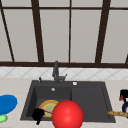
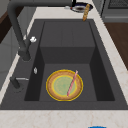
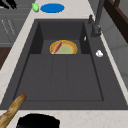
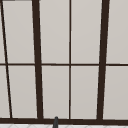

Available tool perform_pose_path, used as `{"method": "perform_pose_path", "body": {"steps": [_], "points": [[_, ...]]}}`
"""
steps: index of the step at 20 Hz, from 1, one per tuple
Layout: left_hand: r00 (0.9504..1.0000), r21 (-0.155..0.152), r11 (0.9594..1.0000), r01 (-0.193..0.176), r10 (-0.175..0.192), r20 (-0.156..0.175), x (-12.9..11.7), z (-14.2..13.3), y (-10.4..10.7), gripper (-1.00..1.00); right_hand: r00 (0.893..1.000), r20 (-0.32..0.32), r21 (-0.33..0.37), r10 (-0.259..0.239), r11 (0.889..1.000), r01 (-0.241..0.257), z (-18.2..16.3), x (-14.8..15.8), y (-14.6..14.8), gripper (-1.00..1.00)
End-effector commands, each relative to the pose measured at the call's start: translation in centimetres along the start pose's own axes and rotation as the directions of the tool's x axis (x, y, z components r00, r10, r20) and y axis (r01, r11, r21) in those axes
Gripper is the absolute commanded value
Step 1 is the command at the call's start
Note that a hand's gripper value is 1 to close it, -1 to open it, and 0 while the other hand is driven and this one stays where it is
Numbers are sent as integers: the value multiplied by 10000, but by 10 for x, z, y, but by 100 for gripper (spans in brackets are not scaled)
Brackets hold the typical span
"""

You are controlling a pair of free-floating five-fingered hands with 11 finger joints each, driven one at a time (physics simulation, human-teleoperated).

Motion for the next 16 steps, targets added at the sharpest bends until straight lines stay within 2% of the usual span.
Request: {"method": "perform_pose_path", "body": {"steps": [1,12,16], "points": [[10000,0,10000,0,0,0,0,0,0,0,9995,80,12,-303,9995,303,9,-26,3,100],[10000,0,10000,0,0,0,0,0,0,0,9981,157,-92,-601,9981,603,33,-97,25,100],[10000,0,10000,0,0,0,0,0,0,0,9995,92,-35,-301,9995,302,31,-112,50,100]]}}
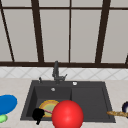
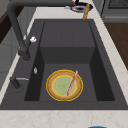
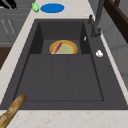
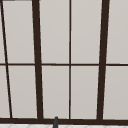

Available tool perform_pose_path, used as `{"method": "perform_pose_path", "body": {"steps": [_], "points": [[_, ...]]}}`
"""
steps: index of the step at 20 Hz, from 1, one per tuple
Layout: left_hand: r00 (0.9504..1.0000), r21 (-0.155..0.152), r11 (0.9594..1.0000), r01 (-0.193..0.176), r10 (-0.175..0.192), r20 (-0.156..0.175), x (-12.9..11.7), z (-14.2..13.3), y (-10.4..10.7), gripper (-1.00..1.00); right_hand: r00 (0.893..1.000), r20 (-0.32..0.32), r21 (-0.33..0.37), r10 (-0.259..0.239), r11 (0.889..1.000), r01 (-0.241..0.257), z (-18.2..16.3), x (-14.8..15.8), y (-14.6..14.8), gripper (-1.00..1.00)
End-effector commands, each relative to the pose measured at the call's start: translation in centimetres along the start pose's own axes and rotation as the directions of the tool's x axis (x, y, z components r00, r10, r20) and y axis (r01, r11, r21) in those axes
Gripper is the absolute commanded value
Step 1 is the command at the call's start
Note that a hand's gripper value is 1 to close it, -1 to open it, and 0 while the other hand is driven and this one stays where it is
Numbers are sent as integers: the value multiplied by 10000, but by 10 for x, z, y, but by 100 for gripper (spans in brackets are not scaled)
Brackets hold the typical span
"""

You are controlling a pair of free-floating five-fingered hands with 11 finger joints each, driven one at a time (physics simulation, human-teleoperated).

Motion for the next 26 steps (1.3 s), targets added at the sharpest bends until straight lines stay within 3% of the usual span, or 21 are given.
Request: {"method": "perform_pose_path", "body": {"steps": [1,4,6,13,14,21,23,26], "points": [[10000,0,10000,0,0,0,0,0,0,0,10000,0,0,-1,10000,1,-2,-10,26,100],[10000,0,10000,0,0,0,0,0,0,0,9999,-114,-24,66,10000,-66,-12,-14,50,100],[10000,0,10000,0,0,0,0,0,0,0,9999,-97,-448,-138,9989,133,-15,-18,63,100],[10000,0,10000,0,0,0,0,0,0,0,9966,146,-290,-813,9962,817,-17,-29,51,100],[10000,0,10000,0,0,0,0,0,0,0,9958,229,-279,-886,9956,893,-15,-30,44,-100],[10000,0,10000,0,0,0,0,0,0,0,9889,405,-1415,-1428,9789,1472,-7,-38,15,-100],[10000,0,10000,0,0,0,0,0,0,0,9908,379,-1486,-1301,9797,1343,-9,-37,8,-100],[10000,0,10000,0,0,0,0,0,0,0,9926,514,-927,-1103,9891,1148,-26,-31,3,-100]]}}
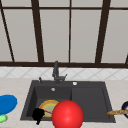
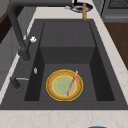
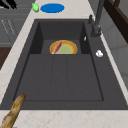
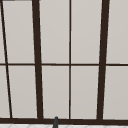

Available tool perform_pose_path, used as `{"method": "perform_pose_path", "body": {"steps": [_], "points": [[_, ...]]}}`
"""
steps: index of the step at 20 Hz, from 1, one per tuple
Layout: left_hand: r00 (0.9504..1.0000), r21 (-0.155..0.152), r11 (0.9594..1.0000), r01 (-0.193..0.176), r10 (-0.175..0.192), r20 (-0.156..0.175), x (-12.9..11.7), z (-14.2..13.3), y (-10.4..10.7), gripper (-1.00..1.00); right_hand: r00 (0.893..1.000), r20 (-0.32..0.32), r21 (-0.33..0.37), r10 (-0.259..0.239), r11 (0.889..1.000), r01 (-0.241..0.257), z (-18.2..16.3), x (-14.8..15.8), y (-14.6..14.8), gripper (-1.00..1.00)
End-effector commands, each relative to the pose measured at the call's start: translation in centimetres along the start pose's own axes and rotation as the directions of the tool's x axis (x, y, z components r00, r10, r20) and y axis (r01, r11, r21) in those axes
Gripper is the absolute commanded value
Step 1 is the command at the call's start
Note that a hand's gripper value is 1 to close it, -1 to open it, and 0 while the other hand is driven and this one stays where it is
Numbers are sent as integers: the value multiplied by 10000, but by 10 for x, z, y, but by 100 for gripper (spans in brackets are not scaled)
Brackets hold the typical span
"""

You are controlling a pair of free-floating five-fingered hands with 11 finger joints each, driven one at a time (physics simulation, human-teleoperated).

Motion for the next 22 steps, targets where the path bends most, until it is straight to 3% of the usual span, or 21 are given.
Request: {"method": "perform_pose_path", "body": {"steps": [1,7,8,9,12,15,18,22], "points": [[10000,0,10000,0,0,0,0,0,0,0,9991,235,752,345,9965,-362,-14,7,-1,-100],[10000,0,10000,0,0,0,0,0,0,0,9925,291,1157,1184,9859,-1210,-22,20,-5,-100],[10000,0,10000,0,0,0,0,0,0,0,9923,246,1251,1218,9844,-1239,-24,22,-6,-100],[10000,0,10000,0,0,0,0,0,0,0,9948,-227,1112,989,9892,-958,-19,18,-7,-100],[10000,0,10000,0,0,0,0,0,0,0,9942,-426,1473,989,9848,-917,-19,22,-15,-100],[10000,0,10000,0,0,0,0,0,0,0,9955,-213,1807,928,9796,-875,-19,26,-17,-100],[10000,0,10000,0,0,0,0,0,0,0,9943,-86,2389,1065,9657,-1014,-7,33,-19,-100],[10000,0,10000,0,0,0,0,0,0,0,9916,-188,3256,1278,9385,-1148,3,43,-19,-100]]}}
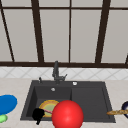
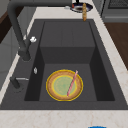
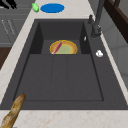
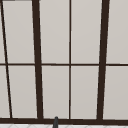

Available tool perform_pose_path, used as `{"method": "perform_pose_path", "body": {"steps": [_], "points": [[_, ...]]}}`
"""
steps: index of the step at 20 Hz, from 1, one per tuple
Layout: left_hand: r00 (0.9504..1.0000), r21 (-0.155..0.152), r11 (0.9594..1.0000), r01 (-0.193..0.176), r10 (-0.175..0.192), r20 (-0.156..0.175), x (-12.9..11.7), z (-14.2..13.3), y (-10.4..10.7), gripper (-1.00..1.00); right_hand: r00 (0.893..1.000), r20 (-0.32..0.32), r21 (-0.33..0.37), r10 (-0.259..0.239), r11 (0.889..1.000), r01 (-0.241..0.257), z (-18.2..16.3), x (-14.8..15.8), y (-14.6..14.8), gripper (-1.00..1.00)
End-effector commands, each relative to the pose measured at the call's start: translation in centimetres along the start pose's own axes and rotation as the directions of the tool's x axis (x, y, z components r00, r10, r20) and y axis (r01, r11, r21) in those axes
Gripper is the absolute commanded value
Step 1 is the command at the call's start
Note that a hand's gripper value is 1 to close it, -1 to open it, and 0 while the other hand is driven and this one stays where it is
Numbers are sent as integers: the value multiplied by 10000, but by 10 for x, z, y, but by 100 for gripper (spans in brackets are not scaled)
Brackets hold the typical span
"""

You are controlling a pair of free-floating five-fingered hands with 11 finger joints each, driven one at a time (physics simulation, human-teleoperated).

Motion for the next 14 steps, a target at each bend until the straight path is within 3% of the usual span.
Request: {"method": "perform_pose_path", "body": {"steps": [1,7,11,14], "points": [[10000,0,10000,0,0,0,0,0,0,0,9997,-128,1239,225,9921,-207,10,10,3,-100],[10000,0,10000,0,0,0,0,0,0,0,9997,21,2666,255,9635,-252,21,36,-1,-100],[10000,0,10000,0,0,0,0,0,0,0,9996,29,3679,296,9294,-286,30,54,-3,-100],[10000,0,10000,0,0,0,0,0,0,0,9994,40,4387,332,8981,-316,37,70,-3,-100]]}}
